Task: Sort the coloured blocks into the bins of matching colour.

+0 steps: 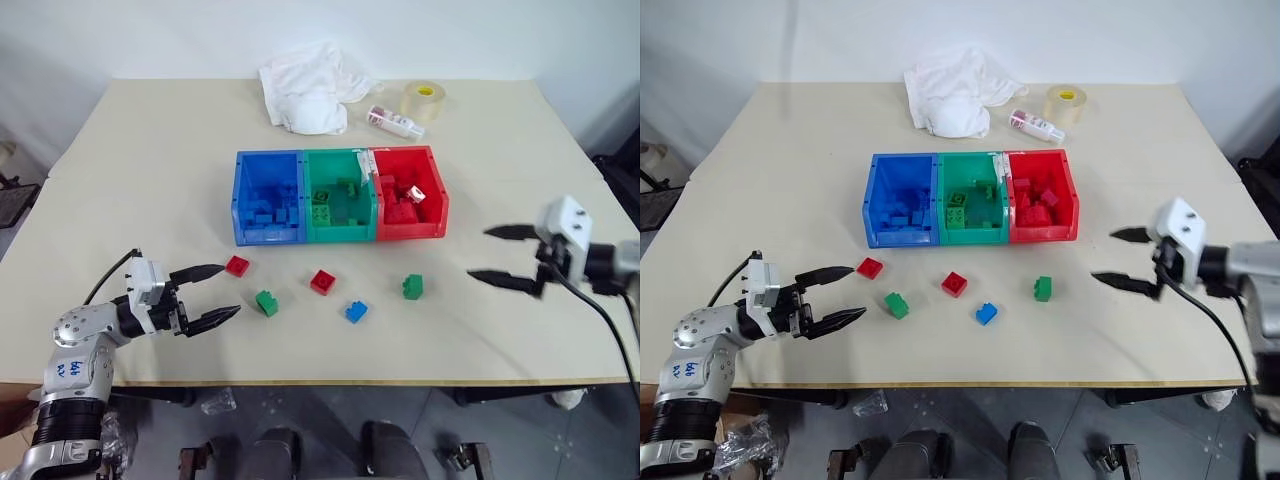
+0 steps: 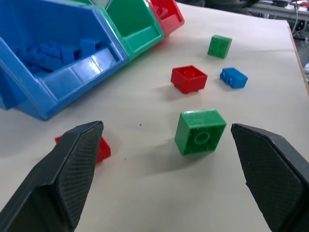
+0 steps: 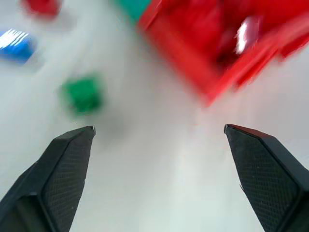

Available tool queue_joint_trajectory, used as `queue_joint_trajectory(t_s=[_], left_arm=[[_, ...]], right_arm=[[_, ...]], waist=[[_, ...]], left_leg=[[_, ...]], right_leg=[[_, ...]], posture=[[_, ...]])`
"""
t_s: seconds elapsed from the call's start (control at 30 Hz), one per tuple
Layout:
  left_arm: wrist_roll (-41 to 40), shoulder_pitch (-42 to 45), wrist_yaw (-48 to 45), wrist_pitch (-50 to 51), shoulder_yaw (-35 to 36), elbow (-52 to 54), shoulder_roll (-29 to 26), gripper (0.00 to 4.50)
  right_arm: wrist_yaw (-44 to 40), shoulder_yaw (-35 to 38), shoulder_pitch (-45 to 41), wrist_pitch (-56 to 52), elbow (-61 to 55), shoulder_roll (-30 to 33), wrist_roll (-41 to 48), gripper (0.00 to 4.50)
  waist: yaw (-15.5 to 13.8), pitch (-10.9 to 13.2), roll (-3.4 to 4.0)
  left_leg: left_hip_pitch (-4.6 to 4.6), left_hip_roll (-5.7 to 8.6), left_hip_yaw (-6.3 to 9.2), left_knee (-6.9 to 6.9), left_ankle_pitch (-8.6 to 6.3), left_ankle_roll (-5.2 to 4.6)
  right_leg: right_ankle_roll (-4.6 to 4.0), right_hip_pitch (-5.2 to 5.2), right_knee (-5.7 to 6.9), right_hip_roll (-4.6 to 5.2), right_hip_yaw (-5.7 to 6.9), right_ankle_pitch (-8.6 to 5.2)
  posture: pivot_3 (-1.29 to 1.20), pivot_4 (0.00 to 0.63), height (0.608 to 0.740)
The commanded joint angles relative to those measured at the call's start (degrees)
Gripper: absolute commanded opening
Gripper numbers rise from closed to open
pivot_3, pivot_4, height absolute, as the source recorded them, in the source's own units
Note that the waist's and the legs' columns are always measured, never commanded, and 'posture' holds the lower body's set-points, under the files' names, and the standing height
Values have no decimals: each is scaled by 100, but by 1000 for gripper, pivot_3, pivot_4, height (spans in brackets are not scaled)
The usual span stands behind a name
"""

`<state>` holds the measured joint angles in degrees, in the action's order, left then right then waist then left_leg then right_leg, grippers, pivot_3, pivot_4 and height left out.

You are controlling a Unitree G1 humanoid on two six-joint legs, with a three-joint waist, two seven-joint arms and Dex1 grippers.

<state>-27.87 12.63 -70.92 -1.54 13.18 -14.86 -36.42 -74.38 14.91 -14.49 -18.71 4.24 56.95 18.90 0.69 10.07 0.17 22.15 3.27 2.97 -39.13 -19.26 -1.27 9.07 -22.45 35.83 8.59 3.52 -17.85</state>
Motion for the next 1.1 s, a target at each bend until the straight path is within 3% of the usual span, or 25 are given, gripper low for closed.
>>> queue_joint_trajectory(t_s=[0.03, 0.17, 0.4, 0.63, 0.8, 0.93, 1.1], left_arm=[[-13, 85, -82, -132, 45, -73, -30, 4500], [-2, 179, -118, -171, 25, -189, -43, 4500], [-7, 257, -146, -214, -10, -184, -6, 4500], [-45, 117, -45, -172, -56, 98, 77, 4500], [-87, -54, 58, -147, 3, 327, 69, 4500], [-122, -212, 140, -102, 79, 507, 53, 4500], [-156, -311, 195, -72, 111, 614, 35, 4500]], right_arm=[[73, 642, 860, -438, -837, 262, 219, 4477], [207, 727, 1110, -702, -1203, 311, 340, 4477], [501, -434, 80, -1069, -1383, -115, 373, 4477], [506, -1939, -1220, -654, -336, -834, -337, 4477], [426, -2401, -1739, -264, 454, -1207, -670, 4477], [373, -2384, -1845, -117, 688, -1286, -688, 3543], [398, -2317, -1885, -71, 740, -1308, -638, 1756]], waist=[[-32, 0, 0], [-43, 0, 0], [-61, 0, 0], [-59, 0, -1], [-49, 0, -1], [-46, 0, 0], [-47, 0, -1]], left_leg=[[0, 0, -11, -1, 0, -1], [-8, -6, -33, -2, 0, -1], [-7, -7, -26, -5, 0, -1], [-4, -4, -17, -3, 0, -1], [-1, -1, -10, -3, 0, -1], [-1, -1, -9, -2, 0, -1], [-1, -3, -9, -2, 0, 0]], right_leg=[[0, -2, -3, 1, -6, 0], [0, -2, -5, 0, -18, 0], [0, -4, -5, 0, -17, 0], [0, -7, -3, 0, -13, 0], [0, -8, -4, 0, -10, 0], [0, -9, -3, 1, -8, 0], [0, -8, -3, 0, -6, 0]], posture=[[0, 150, 740], [0, 150, 740], [0, 150, 740], [0, 150, 740], [0, 150, 740], [0, 150, 740], [0, 150, 740]])
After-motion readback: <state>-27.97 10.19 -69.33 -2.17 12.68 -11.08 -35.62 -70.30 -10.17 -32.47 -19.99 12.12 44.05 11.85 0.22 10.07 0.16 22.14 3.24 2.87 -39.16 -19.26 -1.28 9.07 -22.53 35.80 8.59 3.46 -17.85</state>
